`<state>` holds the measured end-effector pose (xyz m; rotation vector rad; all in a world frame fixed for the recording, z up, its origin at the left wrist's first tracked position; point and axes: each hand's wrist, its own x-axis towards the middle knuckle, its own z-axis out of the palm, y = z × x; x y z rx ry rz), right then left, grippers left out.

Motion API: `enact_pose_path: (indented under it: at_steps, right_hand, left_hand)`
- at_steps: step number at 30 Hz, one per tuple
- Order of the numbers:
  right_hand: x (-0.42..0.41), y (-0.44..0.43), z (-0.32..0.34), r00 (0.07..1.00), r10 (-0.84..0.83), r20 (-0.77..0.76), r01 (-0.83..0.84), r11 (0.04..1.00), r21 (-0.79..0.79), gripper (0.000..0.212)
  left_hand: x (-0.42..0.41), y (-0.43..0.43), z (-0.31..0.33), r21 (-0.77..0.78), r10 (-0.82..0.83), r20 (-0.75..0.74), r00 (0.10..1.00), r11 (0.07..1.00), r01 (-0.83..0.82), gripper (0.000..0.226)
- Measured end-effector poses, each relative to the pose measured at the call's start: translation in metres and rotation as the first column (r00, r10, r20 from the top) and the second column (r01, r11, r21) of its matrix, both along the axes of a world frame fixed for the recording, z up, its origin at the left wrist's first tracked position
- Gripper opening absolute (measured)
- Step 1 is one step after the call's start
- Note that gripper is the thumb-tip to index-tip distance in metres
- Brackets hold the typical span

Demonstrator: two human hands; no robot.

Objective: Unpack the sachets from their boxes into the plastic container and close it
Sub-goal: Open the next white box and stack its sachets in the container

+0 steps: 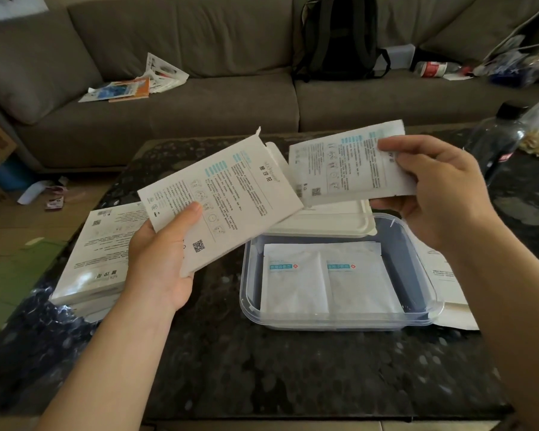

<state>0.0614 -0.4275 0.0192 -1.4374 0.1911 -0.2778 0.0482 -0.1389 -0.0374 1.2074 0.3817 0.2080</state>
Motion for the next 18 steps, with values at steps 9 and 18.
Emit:
enact_pose_path:
  at_steps: [9, 18]
  right_hand:
    - [-0.006, -0.012, 0.004, 0.950, 0.212, 0.229, -0.055, 0.837, -0.545, 0.016]
    - [-0.008, -0.011, 0.010, 0.954, 0.283, 0.094, -0.127, 0.671, -0.730, 0.012]
  left_hand:
    - [0.001, -0.003, -0.004, 0.034, 0.084, 0.042, 0.996, 0.996, -0.085, 0.023]
    - [0.001, -0.006, -0.006, 0.035, 0.083, 0.056, 0.995, 0.996, -0.085, 0.025]
